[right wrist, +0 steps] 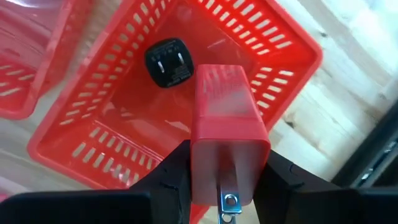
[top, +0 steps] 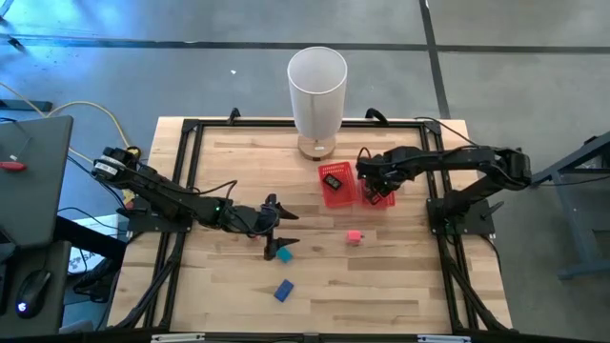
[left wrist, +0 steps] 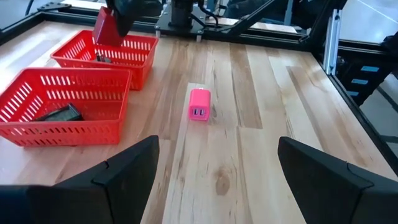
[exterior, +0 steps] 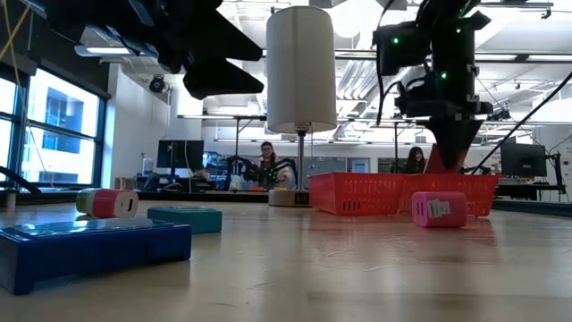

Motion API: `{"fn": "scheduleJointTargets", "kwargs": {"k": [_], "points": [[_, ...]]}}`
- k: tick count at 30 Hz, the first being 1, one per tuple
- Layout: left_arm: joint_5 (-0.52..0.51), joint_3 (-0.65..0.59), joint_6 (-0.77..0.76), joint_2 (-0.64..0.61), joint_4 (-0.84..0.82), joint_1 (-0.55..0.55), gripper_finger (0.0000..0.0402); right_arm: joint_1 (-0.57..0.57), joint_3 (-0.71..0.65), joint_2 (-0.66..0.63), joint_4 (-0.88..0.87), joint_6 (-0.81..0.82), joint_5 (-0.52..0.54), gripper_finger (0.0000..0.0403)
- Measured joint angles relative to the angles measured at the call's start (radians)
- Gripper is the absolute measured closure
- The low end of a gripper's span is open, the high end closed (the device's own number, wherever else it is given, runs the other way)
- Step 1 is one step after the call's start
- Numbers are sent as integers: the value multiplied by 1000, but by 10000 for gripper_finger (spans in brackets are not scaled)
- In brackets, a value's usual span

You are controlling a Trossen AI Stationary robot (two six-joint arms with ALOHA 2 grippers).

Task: Pick & Place Office items
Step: Put the red charger adapter into the right red bin

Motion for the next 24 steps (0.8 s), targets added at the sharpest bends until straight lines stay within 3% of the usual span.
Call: {"fn": "scheduleJointTargets", "kwargs": {"k": [24], "points": [[-1, 0, 0, 0, 4, 0, 82, -92, -64, 4, 136, -80, -46, 294]]}}
